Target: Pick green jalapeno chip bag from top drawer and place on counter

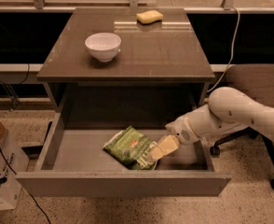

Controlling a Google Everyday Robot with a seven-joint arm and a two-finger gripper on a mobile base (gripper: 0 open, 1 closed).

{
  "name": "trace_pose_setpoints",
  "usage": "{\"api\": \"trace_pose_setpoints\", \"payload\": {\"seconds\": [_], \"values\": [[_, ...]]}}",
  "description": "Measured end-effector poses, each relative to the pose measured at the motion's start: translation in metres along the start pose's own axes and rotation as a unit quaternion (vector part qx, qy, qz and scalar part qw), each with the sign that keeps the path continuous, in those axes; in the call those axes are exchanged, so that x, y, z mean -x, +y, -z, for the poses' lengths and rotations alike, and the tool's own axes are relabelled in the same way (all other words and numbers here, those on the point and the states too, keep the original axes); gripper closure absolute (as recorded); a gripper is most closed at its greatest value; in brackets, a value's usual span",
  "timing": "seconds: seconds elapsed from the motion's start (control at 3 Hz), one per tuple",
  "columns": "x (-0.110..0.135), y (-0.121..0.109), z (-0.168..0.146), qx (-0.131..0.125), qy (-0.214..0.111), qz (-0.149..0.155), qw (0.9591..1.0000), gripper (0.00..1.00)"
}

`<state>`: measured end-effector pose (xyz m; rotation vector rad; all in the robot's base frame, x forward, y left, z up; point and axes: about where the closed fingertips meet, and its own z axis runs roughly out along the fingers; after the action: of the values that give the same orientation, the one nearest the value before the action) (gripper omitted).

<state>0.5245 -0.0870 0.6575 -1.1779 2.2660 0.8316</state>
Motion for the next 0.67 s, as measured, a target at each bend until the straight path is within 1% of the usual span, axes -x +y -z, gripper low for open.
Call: {"api": "trace_pose_setpoints", "payload": {"seconds": [0.33, 0.67], "values": [[-0.015, 0.001, -0.02, 0.013, 0.01, -0.023, 0.9996, 0.0], [-0.011, 0.017, -0.04, 0.039, 0.007, -0.02, 0.999, 0.26]]}}
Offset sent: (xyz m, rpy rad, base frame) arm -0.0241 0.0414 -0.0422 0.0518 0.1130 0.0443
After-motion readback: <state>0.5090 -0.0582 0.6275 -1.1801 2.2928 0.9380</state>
